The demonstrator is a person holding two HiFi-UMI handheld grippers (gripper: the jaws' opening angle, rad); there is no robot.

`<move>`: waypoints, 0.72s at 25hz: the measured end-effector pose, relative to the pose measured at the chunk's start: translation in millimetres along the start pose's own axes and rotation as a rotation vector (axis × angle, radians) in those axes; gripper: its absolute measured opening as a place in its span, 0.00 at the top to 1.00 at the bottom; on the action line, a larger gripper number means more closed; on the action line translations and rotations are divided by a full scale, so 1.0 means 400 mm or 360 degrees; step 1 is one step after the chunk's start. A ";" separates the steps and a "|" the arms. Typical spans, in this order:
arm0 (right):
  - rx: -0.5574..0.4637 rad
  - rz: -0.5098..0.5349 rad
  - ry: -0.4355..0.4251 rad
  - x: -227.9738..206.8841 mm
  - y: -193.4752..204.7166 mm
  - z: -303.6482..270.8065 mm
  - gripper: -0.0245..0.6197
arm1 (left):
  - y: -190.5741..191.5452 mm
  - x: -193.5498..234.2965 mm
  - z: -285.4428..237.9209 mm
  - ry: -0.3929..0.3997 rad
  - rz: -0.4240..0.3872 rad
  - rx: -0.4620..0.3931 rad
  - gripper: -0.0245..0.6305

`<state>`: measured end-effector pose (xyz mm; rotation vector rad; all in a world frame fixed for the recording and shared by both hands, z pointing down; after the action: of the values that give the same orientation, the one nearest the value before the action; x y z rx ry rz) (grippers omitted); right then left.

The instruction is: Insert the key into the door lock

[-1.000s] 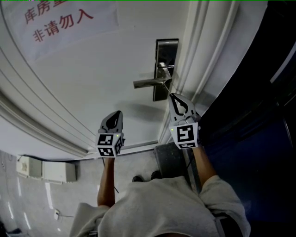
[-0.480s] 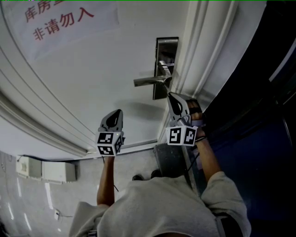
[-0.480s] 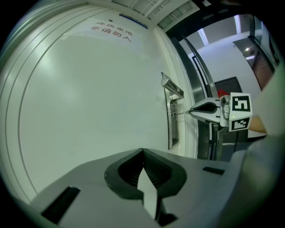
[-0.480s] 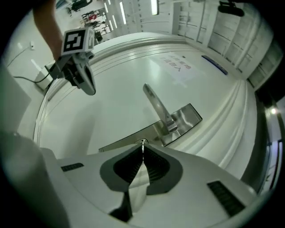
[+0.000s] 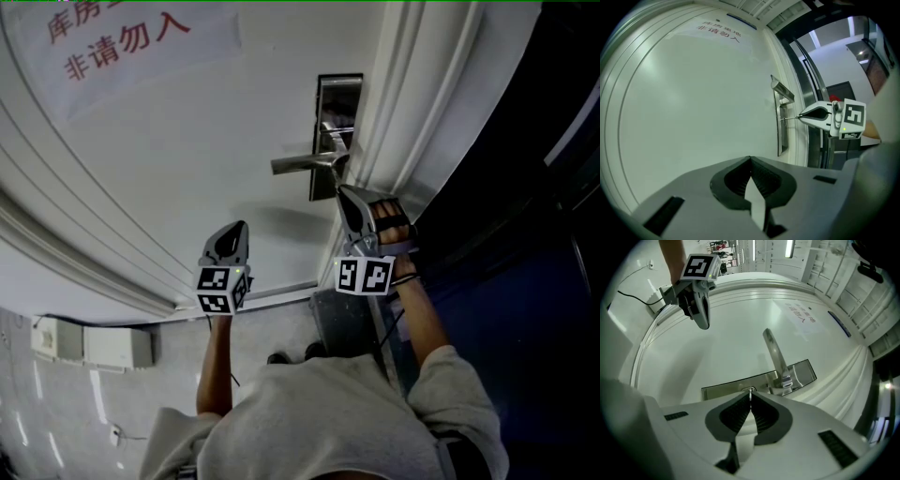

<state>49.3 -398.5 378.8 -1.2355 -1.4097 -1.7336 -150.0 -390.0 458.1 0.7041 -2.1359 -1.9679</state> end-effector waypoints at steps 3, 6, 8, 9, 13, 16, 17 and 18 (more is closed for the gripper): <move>0.0012 -0.0002 0.0002 0.001 0.003 -0.006 0.92 | 0.000 0.001 0.000 0.0001 0.0002 -0.0003 0.94; 0.0010 0.0004 0.0006 0.001 -0.003 -0.012 0.92 | 0.003 0.007 0.001 -0.0003 0.0006 -0.0002 0.94; 0.0009 0.0004 0.0008 0.001 -0.007 -0.014 0.92 | 0.005 0.011 0.002 -0.0006 0.0008 0.0001 0.94; 0.0011 0.0008 0.0008 0.002 -0.007 -0.014 0.92 | 0.007 0.012 0.002 -0.0006 0.0009 0.0002 0.94; 0.0017 0.0041 0.0013 0.003 -0.005 -0.015 0.92 | 0.008 0.012 -0.001 0.0001 0.0009 0.0004 0.94; 0.0030 0.0083 0.0016 0.005 -0.004 -0.016 0.92 | 0.009 0.010 -0.005 0.0007 0.0008 0.0002 0.94; 0.0036 0.0095 0.0018 0.005 -0.003 -0.016 0.92 | 0.009 0.010 -0.006 0.0008 0.0008 0.0002 0.94; 0.0042 0.0103 0.0019 0.004 -0.003 -0.017 0.92 | 0.009 0.010 -0.007 0.0009 0.0008 0.0001 0.94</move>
<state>45.6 -404.5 379.6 -1.2409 -1.3663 -1.6709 -153.1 -394.1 461.2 0.7032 -2.1332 -1.9600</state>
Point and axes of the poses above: the fingertips, and each gripper's own axes: z backward along the fingers, x to its left, y out of its underside, the point moved 2 cm from there along z, backward along the fingers, and after that the axes turned 12 degrees about -z, right-handed, at the moved point
